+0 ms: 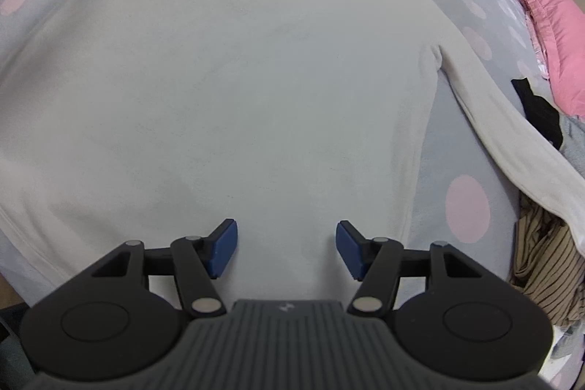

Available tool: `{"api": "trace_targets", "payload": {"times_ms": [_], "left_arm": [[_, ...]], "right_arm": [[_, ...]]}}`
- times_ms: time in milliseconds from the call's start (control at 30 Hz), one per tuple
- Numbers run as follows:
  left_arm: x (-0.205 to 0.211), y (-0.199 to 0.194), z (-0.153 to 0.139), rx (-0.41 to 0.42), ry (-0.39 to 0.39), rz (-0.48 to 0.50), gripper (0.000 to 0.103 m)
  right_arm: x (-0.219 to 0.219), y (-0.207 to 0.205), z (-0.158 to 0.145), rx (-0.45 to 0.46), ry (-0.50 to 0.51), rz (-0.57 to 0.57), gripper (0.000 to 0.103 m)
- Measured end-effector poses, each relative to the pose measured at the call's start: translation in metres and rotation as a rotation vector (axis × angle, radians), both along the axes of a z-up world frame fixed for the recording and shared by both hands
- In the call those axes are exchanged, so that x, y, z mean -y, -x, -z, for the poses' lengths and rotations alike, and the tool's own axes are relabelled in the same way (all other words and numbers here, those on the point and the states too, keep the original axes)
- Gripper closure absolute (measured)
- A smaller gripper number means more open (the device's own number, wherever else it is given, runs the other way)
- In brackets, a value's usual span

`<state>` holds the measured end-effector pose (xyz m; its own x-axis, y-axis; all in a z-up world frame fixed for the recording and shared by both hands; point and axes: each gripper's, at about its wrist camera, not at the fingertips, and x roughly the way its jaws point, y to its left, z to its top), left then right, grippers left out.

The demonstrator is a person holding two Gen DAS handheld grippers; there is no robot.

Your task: Fold clothes

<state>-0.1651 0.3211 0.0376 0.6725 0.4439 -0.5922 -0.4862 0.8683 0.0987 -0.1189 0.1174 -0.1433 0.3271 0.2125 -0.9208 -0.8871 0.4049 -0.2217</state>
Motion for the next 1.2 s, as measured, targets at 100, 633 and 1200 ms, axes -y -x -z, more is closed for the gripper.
{"api": "trace_targets", "payload": {"times_ms": [100, 633, 1200], "left_arm": [[0.042, -0.03, 0.036, -0.088, -0.015, 0.1, 0.098], [0.12, -0.049, 0.162, -0.344, 0.186, 0.25, 0.091], [0.107, -0.003, 0.146, -0.309, 0.139, 0.216, 0.061]], "right_arm": [[0.015, -0.024, 0.007, 0.005, 0.006, 0.014, 0.04], [0.045, -0.033, 0.011, 0.012, -0.044, 0.034, 0.04], [0.043, -0.035, 0.008, 0.02, -0.136, 0.023, 0.045]]}}
